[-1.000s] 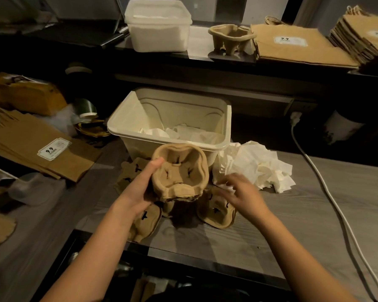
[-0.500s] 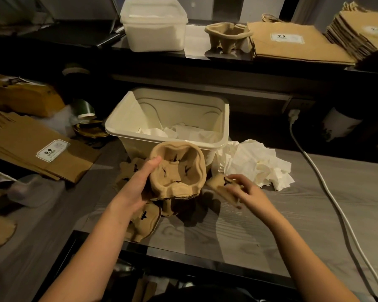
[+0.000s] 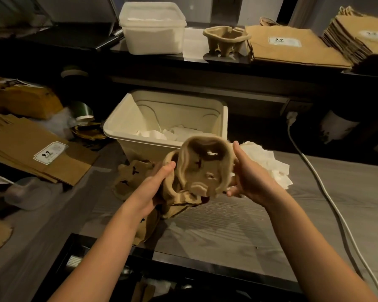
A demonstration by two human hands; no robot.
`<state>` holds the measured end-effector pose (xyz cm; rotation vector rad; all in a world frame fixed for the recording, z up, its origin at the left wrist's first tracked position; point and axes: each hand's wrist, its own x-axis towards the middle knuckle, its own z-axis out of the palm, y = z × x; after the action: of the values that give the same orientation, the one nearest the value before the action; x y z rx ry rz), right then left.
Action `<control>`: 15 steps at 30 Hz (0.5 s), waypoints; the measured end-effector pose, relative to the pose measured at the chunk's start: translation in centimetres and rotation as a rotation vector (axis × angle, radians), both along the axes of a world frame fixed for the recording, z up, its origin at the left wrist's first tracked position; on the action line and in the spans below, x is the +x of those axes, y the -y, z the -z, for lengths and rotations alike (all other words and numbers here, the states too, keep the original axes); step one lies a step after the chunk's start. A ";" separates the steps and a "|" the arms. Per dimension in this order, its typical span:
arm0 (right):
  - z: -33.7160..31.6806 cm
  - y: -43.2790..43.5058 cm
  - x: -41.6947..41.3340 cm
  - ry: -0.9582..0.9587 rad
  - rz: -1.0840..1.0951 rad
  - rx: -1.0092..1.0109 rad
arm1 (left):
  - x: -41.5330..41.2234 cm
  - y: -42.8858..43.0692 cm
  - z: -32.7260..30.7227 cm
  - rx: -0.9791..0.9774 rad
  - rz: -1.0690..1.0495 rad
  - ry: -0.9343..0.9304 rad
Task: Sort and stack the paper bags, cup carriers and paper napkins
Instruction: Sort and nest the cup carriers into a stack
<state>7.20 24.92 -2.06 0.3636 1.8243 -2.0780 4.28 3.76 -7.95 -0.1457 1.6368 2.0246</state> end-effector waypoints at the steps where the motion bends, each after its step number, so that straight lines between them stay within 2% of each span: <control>1: -0.1 0.1 -0.1 -0.036 0.016 0.103 | 0.0 0.1 0.1 0.018 0.003 -0.002; 7: -0.3 0.4 -0.4 -0.148 0.145 0.346 | 0.0 0.2 0.2 0.006 -0.005 -0.006; 12: 0.5 0.0 -0.5 -0.365 0.126 0.630 | 0.2 -0.5 -0.1 0.010 -0.027 -0.016; 15: 0.9 -0.3 -0.7 -0.383 0.163 0.628 | 0.3 -1.1 -0.4 0.037 -0.045 -0.016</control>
<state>6.53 25.17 -2.94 0.2838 2.7558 -1.7025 4.53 4.81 -7.59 -0.1546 1.6182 2.0941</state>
